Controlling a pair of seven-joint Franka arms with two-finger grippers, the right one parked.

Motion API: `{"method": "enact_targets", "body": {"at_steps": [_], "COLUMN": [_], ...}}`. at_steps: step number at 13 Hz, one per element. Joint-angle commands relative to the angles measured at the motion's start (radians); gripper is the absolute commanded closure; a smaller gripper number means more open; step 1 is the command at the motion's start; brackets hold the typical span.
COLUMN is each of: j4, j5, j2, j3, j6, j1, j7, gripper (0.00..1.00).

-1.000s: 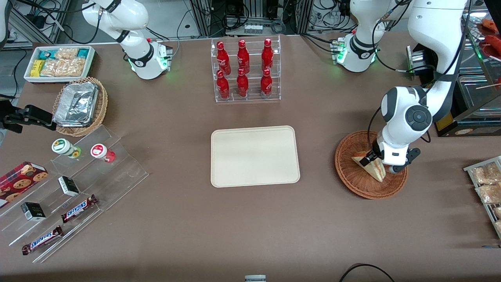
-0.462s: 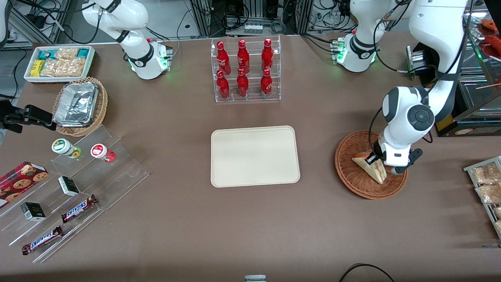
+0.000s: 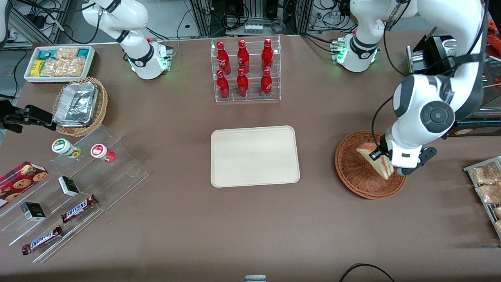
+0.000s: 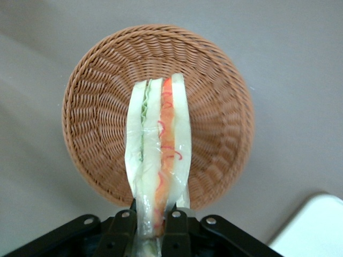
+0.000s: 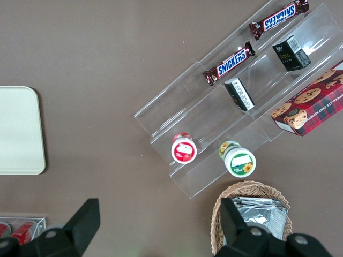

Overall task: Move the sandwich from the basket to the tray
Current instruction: 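Lift the sandwich and carry it with the left gripper over the tray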

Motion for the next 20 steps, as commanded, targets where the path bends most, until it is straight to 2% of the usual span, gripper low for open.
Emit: {"method": "enact_targets", "body": {"at_steps": [1, 4, 10, 12, 14, 17, 20], "j4": [0.173, 0.247, 0.419, 0.445, 0.497, 0.574, 0.578], "j5": [0.017, 0.009, 0.021, 0.075, 0.124, 0.149, 0.204], "j2": [0.038, 0.049, 0.211, 0.277, 0.354, 0.471, 0.549], "j3": [-0.087, -0.175, -0.392, -0.454, -0.456, -0.451, -0.451], "j6": [-0.15, -0.164, -0.164, -0.15, -0.147, -0.125, -0.046], "j1": [-0.006, -0.006, -0.006, -0.029, -0.091, -0.165, -0.228], "j7": [-0.011, -0.011, -0.016, -0.017, -0.022, -0.028, -0.08], "gripper": [1.0, 1.0, 1.0, 1.0, 1.0, 1.0, 1.0]}}
